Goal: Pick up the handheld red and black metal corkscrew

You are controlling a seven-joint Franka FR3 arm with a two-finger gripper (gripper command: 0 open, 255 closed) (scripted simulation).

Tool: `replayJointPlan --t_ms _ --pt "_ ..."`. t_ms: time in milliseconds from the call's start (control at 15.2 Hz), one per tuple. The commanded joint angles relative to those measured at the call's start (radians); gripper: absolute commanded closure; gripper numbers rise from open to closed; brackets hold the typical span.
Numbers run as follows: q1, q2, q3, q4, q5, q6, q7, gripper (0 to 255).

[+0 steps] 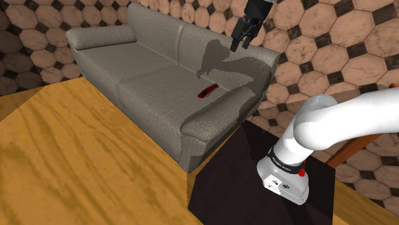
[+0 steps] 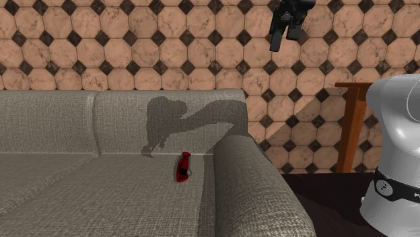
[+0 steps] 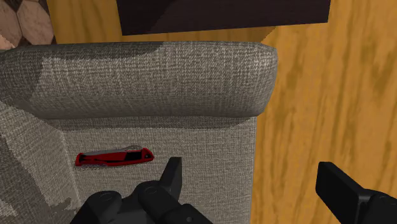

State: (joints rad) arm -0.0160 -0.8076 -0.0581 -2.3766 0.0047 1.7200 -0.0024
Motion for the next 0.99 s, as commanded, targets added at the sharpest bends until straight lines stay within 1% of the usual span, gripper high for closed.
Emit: replayJointPlan --t_ms 0,462,924 --pt "0.000 0.000 0.000 0.000 0.000 0.000 0.000 0" --pt "-0.059 0.216 0.026 -0.011 -0.011 0.211 0.147 0" --pt "-0.117 0.460 0.037 0.038 -0.036 0.385 0.296 0"
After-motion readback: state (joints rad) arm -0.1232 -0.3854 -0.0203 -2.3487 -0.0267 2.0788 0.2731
